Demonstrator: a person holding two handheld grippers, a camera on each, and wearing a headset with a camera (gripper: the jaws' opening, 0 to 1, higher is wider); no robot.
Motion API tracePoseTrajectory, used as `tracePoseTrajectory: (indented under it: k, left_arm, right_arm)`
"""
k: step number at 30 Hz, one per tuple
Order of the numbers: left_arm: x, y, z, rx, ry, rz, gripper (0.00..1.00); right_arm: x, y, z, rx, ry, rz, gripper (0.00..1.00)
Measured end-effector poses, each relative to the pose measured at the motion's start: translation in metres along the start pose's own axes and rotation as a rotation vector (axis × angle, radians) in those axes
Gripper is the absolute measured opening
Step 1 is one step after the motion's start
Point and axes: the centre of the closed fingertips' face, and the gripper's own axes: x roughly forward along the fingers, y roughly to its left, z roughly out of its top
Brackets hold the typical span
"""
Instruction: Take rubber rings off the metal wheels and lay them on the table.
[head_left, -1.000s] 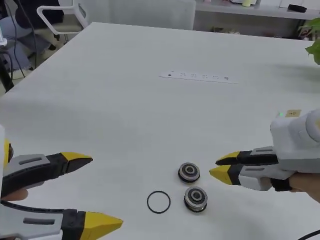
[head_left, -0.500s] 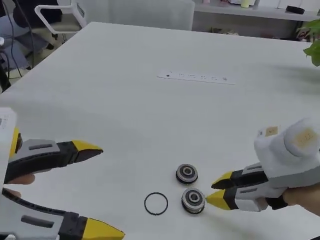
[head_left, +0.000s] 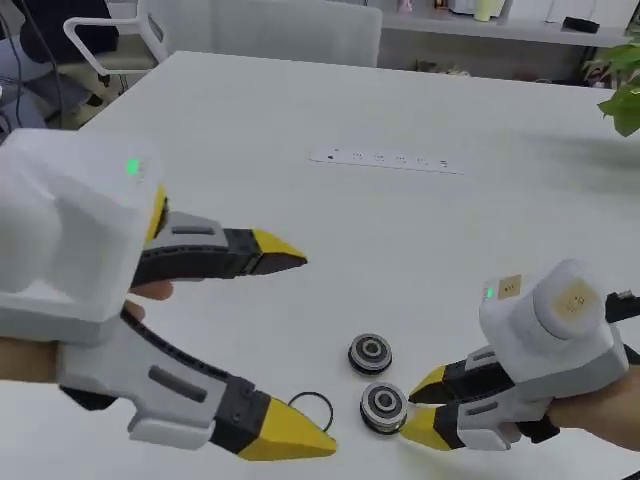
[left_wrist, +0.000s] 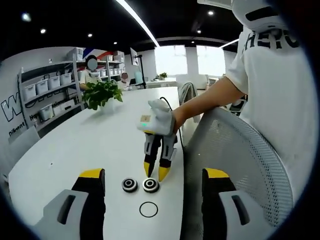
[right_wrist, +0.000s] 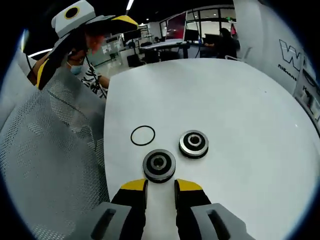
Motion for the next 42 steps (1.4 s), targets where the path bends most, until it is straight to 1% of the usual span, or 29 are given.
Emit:
tracePoseTrajectory:
  k: [2,3,4,6,8,10,11,12,14,15,17,18,20,21,22,23,25,26,27,29,31,33,36,42]
  left_arm:
    - [0.008,0.005,0.002,0.019,-0.006,0.011,0.76]
    - [0.015,0.009,0.002,0.026,-0.019,0.024,0.75]
    - [0.020,0.010,-0.001,0.023,-0.015,0.026,0.75]
    - [0.032,0.012,-0.010,0.027,0.007,0.023,0.73]
    - [0.043,0.012,-0.016,0.033,0.006,0.018,0.70]
    - [0.054,0.011,-0.025,0.008,0.013,-0.009,0.66]
    - [0.057,0.011,-0.030,-0.007,0.022,-0.012,0.64]
    - [0.061,0.012,-0.033,-0.015,0.028,-0.013,0.63]
    - [0.069,0.016,-0.039,-0.035,0.027,-0.007,0.62]
    - [0.073,0.018,-0.044,-0.064,0.036,0.000,0.62]
    - [0.079,0.020,-0.048,-0.068,0.045,-0.003,0.61]
    - [0.083,0.020,-0.052,-0.058,0.060,-0.008,0.59]
    - [0.089,0.020,-0.057,-0.045,0.073,-0.015,0.54]
    - [0.091,0.019,-0.058,-0.047,0.074,-0.018,0.53]
    - [0.094,0.019,-0.060,-0.063,0.069,-0.017,0.51]
    - [0.096,0.020,-0.062,-0.084,0.062,-0.008,0.50]
    - [0.098,0.019,-0.064,-0.101,0.061,0.000,0.46]
    - [0.101,0.016,-0.072,-0.106,0.058,0.011,0.44]
    - [0.102,0.015,-0.075,-0.104,0.063,0.012,0.42]
    - [0.105,0.010,-0.085,-0.092,0.094,0.000,0.35]
    - [0.106,0.007,-0.091,-0.081,0.111,-0.006,0.28]
    - [0.109,0.005,-0.097,-0.072,0.131,-0.012,0.26]
    - [0.112,0.003,-0.100,-0.070,0.142,-0.018,0.26]
    - [0.112,0.002,-0.101,-0.086,0.139,-0.023,0.24]
  right_arm:
    - [0.000,-0.001,0.000,-0.009,0.000,-0.006,0.18]
    - [0.000,-0.002,0.001,-0.009,-0.002,-0.008,0.18]
    - [0.000,-0.002,0.001,-0.007,-0.004,-0.008,0.18]
    - [0.001,-0.002,0.001,-0.002,-0.005,-0.008,0.18]
    - [0.001,-0.003,-0.001,-0.002,0.000,-0.010,0.18]
    - [0.001,-0.003,-0.001,-0.002,-0.001,-0.011,0.18]
    - [0.001,-0.003,0.000,-0.002,-0.003,-0.011,0.17]
    - [0.002,-0.003,0.000,-0.002,-0.005,-0.011,0.17]
    - [0.002,-0.002,0.000,-0.004,-0.005,-0.009,0.17]
    - [0.003,-0.002,0.000,-0.004,-0.005,-0.009,0.17]
    - [0.003,-0.001,0.000,-0.004,-0.001,-0.006,0.17]
    - [0.004,-0.001,0.000,-0.004,-0.001,-0.004,0.17]
    - [0.004,0.000,0.000,-0.005,0.000,-0.002,0.17]
    - [0.004,0.000,0.000,-0.007,-0.001,-0.002,0.17]
    - [0.005,0.000,0.001,-0.009,-0.002,-0.001,0.17]
    - [0.005,0.000,0.001,-0.010,-0.001,-0.002,0.17]
    - [0.005,0.000,0.001,-0.013,0.000,-0.002,0.17]
    - [0.005,0.000,0.000,-0.016,0.003,-0.003,0.17]
    - [0.006,0.000,0.000,-0.017,0.005,-0.003,0.17]
    - [0.007,0.000,0.001,-0.016,0.002,0.000,0.17]
    - [0.008,0.001,0.002,-0.017,0.000,0.003,0.17]
    - [0.008,0.001,0.002,-0.018,0.000,0.003,0.17]
    - [0.008,0.001,0.002,-0.017,0.000,0.003,0.17]
    - [0.008,0.000,0.002,-0.016,0.000,0.002,0.17]
